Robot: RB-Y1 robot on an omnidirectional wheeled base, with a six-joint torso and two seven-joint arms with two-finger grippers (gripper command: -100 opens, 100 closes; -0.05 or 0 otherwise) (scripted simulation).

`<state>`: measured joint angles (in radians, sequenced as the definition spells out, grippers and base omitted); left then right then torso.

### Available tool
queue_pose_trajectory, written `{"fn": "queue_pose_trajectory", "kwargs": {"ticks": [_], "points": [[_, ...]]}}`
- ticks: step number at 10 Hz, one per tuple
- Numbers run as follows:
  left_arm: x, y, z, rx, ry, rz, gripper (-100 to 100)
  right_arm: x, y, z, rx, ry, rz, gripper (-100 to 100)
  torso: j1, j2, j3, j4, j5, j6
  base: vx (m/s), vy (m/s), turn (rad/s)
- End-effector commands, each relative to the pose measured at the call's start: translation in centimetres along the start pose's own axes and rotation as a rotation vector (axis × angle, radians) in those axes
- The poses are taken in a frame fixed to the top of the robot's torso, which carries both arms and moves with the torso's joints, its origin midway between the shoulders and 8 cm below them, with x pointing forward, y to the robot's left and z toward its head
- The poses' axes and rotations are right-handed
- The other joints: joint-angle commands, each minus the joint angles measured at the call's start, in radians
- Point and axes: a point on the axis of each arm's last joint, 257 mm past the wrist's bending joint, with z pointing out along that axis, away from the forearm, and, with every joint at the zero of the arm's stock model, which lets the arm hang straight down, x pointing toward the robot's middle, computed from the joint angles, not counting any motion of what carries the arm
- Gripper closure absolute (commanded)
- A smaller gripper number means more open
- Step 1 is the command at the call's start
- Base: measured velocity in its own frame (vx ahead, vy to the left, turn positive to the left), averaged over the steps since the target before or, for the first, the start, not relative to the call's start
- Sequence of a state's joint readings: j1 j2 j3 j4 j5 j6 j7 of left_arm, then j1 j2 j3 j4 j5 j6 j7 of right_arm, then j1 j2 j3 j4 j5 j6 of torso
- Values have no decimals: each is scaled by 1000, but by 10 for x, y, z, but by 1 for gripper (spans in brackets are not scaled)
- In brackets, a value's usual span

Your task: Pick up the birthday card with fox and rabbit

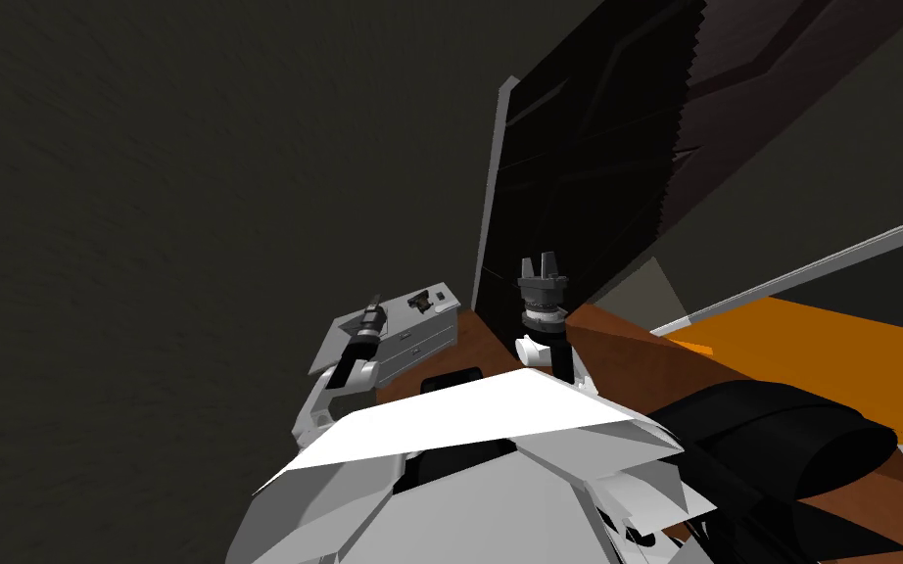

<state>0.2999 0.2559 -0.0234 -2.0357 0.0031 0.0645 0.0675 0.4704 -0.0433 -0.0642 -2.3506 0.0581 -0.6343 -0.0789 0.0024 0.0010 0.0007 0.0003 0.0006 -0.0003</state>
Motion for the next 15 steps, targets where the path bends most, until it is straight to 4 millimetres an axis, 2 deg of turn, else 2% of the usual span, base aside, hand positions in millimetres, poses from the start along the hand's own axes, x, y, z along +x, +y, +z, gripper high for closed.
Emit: {"fn": "queue_pose_trajectory", "kwargs": {"ticks": [1,2,5,6,7,11,15], "points": [[-2,20,2,-64,11,27,-100,0,0,0,0,0,0,0,0,0,0,0,0,0,-20,21,-92],[-3,22,2,-72,10,28,-100,0,0,0,0,0,0,0,1,0,0,0,0,0,-15,17,-22],[-10,60,5,-191,24,81,-100,0,0,0,0,0,0,0,0,-1,0,0,0,0,-8,19,-42],[-11,62,4,-198,24,81,-100,0,0,0,0,0,0,0,1,-1,-1,0,0,0,3,18,-22],[-15,75,4,-240,26,99,-100,0,0,0,0,0,0,0,0,-1,-1,0,0,0,9,17,-16],[-36,122,-3,-397,25,168,-100,0,0,0,0,0,0,0,2,-3,-2,-1,1,-1,24,40,1],[-61,161,-17,-534,10,225,-100,0,0,0,0,0,0,0,3,-5,-3,-1,1,-1,56,45,50]]}}
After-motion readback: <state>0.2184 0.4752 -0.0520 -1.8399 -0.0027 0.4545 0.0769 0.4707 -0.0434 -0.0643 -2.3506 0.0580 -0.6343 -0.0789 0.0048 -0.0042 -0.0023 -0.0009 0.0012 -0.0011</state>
